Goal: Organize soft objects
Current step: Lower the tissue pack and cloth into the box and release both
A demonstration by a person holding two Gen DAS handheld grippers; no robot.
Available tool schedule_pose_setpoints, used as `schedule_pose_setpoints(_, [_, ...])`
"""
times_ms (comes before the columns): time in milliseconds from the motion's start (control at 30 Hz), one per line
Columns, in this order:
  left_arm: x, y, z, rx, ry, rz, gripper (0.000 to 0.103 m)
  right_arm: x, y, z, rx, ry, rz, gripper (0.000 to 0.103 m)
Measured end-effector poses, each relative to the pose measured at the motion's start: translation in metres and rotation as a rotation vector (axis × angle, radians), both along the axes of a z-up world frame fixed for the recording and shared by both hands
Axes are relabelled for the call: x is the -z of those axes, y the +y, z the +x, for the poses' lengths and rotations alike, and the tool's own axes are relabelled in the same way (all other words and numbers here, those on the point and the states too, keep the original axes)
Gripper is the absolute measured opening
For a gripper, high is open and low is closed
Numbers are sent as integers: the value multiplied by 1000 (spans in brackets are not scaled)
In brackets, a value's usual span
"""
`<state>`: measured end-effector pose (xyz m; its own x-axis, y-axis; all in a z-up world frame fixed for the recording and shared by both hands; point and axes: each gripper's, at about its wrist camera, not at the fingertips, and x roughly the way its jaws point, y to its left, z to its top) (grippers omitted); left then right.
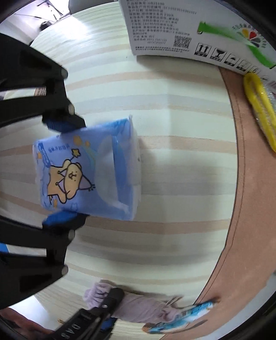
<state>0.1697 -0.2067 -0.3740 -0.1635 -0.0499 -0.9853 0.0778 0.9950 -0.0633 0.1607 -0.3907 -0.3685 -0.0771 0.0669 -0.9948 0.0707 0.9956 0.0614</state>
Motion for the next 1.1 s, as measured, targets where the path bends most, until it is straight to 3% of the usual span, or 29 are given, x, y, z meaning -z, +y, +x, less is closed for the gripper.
schedule_pose_setpoints(133, [-37, 15, -15, 1, -56, -30, 46, -28, 1, -3, 3, -40, 44, 35])
schedule_pose_setpoints(200, [-53, 46, -18, 0, -92, -61, 46, -48, 10, -1, -8, -70, 82, 35])
schedule_pose_setpoints(333, [-118, 82, -13, -4, -175, -108, 46, -99, 43, 8, -58, -142, 170, 35])
schedule_pose_setpoints(467, [-179, 138, 9, -51, -263, -130, 46, -155, 112, 14, -136, -216, 254, 35])
schedule_pose_setpoints(600, [-214, 216, 32, -93, -299, -143, 46, -183, 191, 26, -211, -234, 325, 35])
schedule_pose_setpoints(767, [-199, 276, 75, -93, -282, -64, 46, -174, 292, 59, -212, -202, 385, 35])
schedule_pose_setpoints(967, [-116, 328, 117, -74, -157, -60, 46, -122, 396, 96, -186, -109, 372, 35])
schedule_pose_setpoints(1100, [-71, 346, 130, -50, -49, -103, 46, -85, 434, 106, -192, -55, 317, 35])
